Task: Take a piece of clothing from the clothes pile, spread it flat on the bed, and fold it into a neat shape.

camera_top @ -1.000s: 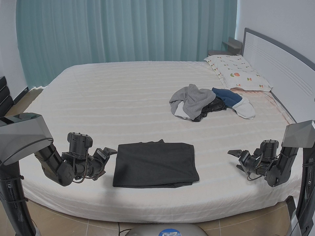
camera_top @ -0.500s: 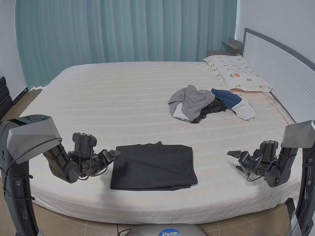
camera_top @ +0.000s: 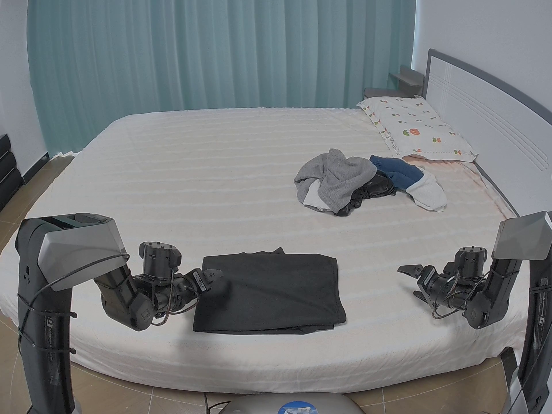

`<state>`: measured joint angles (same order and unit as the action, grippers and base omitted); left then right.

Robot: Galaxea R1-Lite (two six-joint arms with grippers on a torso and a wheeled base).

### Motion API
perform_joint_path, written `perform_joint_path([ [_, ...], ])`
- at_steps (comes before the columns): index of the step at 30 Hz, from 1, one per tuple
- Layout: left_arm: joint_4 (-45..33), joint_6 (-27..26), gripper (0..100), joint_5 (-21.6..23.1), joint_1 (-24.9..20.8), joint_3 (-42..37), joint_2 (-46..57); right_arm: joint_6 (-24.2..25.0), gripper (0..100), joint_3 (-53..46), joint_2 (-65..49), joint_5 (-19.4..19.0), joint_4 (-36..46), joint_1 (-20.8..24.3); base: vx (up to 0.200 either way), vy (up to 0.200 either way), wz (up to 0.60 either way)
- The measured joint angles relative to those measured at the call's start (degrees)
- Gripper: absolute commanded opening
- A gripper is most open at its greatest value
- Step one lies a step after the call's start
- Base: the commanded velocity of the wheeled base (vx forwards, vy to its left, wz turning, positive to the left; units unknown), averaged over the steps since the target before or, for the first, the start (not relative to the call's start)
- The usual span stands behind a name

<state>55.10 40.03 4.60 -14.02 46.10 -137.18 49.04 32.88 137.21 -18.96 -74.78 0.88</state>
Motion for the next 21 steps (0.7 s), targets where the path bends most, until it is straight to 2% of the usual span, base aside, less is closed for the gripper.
perform_joint_path([
  [18, 1.9, 0.0, 100, -1.0, -1.3, 1.3, -2.7, 0.0, 100, 0.1, 0.1, 0.1, 0.0, 0.0, 0.000, 0.000, 0.00],
  [19, 1.9, 0.0, 0, -1.0, -1.3, 1.4, -2.8, 0.0, 100, 0.1, 0.1, 0.1, 0.0, 0.0, 0.000, 0.000, 0.00],
  [21, 1.7, 0.1, 0, -1.0, -1.3, 1.5, -2.8, 0.0, 100, 0.1, 0.1, 0.1, 0.0, 0.0, 0.000, 0.000, 0.00],
])
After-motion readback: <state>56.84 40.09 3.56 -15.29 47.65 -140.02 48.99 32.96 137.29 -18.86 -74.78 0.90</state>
